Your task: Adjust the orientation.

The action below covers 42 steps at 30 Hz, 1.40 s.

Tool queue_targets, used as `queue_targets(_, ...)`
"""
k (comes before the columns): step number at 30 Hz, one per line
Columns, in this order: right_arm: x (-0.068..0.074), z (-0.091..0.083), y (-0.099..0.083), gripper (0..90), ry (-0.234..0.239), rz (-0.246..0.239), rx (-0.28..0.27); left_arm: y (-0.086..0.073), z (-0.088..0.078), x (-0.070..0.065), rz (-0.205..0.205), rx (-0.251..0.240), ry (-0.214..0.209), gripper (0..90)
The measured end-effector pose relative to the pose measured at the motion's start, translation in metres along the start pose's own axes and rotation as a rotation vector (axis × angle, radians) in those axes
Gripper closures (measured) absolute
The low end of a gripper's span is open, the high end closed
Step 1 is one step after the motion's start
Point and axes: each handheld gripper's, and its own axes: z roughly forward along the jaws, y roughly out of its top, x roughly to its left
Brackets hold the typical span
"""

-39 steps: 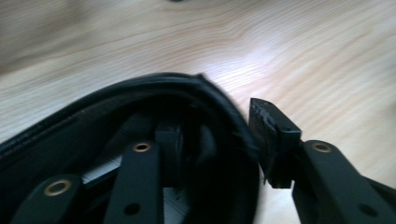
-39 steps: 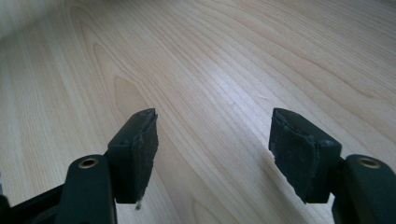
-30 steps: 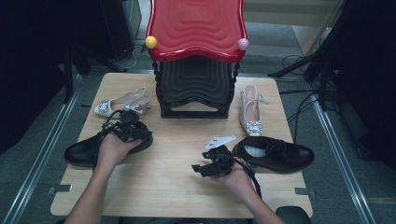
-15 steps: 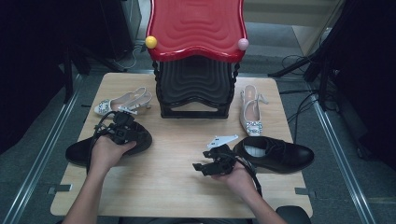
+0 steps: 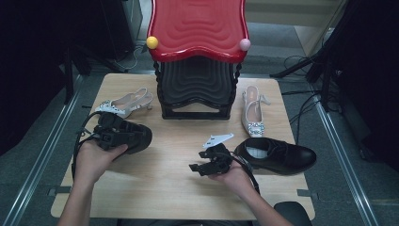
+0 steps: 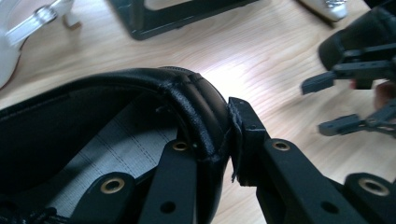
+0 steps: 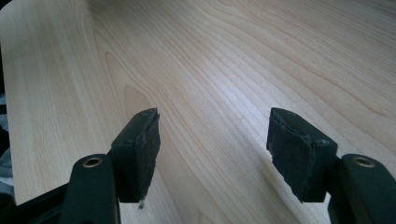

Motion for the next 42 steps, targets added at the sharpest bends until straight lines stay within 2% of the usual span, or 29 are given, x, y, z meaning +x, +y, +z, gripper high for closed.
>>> queue_targets(1, 0.000, 0.000, 0.000, 35.8, 0.000, 0.000, 0.000, 0.000, 0.000, 0.000, 0.000, 0.000, 0.000, 81.1)
queue_targets(2, 0.000, -0.001, 0.000, 35.8, 0.000, 0.002, -0.003, 0.004, 0.000, -0.010, 0.021, 0.011, -0.009, 81.1)
queue_targets(3, 0.000, -0.001, 0.000, 35.8, 0.000, 0.002, -0.003, 0.004, 0.000, -0.010, 0.021, 0.011, -0.009, 81.1)
queue_targets(4, 0.000, -0.003, 0.000, 35.7, -0.004, 0.014, -0.009, 0.007, 0.002, -0.019, 0.032, 0.018, -0.052, 81.1)
queue_targets(5, -0.001, -0.005, 0.000, 35.7, -0.003, 0.013, -0.016, 0.009, 0.004, -0.022, 0.027, 0.017, -0.067, 81.2)
queue_targets(8, -0.003, -0.010, -0.001, 35.8, -0.007, 0.023, -0.027, 0.017, 0.013, -0.033, 0.035, 0.041, -0.084, 80.9)
queue_targets(9, -0.003, -0.010, -0.001, 35.8, -0.007, 0.023, -0.027, 0.017, 0.013, -0.033, 0.035, 0.041, -0.084, 80.8)
queue_targets(10, -0.003, -0.013, -0.001, 35.9, -0.010, 0.026, -0.033, 0.022, 0.018, -0.041, 0.048, 0.058, -0.094, 80.9)
queue_targets(11, -0.003, -0.013, -0.001, 35.9, -0.010, 0.026, -0.033, 0.022, 0.018, -0.041, 0.048, 0.058, -0.094, 80.9)
queue_targets(14, -0.005, -0.017, -0.003, 36.1, -0.013, 0.031, -0.042, 0.033, 0.029, -0.058, 0.085, 0.073, -0.115, 80.9)
queue_targets(17, -0.008, -0.020, -0.004, 36.1, -0.022, 0.039, -0.046, 0.037, 0.037, -0.068, 0.107, 0.086, -0.140, 80.8)
queue_targets(20, -0.010, -0.023, -0.005, 36.2, -0.026, 0.050, -0.051, 0.040, 0.047, -0.072, 0.100, 0.090, -0.194, 80.6)
queue_targets(21, -0.011, -0.024, -0.005, 36.2, -0.028, 0.051, -0.051, 0.040, 0.053, -0.073, 0.102, 0.093, -0.197, 80.7)
queue_targets(24, -0.012, -0.026, -0.006, 36.2, -0.035, 0.056, -0.053, 0.041, 0.069, -0.079, 0.113, 0.125, -0.170, 80.5)
queue_targets(29, -0.013, -0.027, -0.007, 36.2, -0.040, 0.062, -0.049, 0.039, 0.094, -0.084, 0.133, 0.179, -0.153, 79.9)
queue_targets(30, -0.013, -0.027, -0.007, 36.3, -0.040, 0.062, -0.049, 0.039, 0.094, -0.084, 0.133, 0.179, -0.153, 79.6)
queue_targets(31, -0.013, -0.028, -0.008, 36.2, -0.040, 0.067, -0.049, 0.038, 0.104, -0.085, 0.141, 0.197, -0.148, 79.3)
queue_targets(34, -0.014, -0.028, -0.008, 36.2, -0.039, 0.066, -0.052, 0.035, 0.117, -0.083, 0.116, 0.209, -0.168, 78.2)
queue_targets(38, -0.014, -0.029, -0.009, 36.3, -0.038, 0.062, -0.051, 0.034, 0.130, -0.085, 0.145, 0.237, -0.143, 77.3)
queue_targets(40, -0.014, -0.029, -0.009, 36.2, -0.038, 0.063, -0.049, 0.034, 0.137, -0.084, 0.125, 0.241, -0.146, 76.7)
queue_targets(42, -0.014, -0.030, -0.009, 36.3, -0.039, 0.064, -0.050, 0.035, 0.141, -0.083, 0.126, 0.247, -0.141, 76.0)
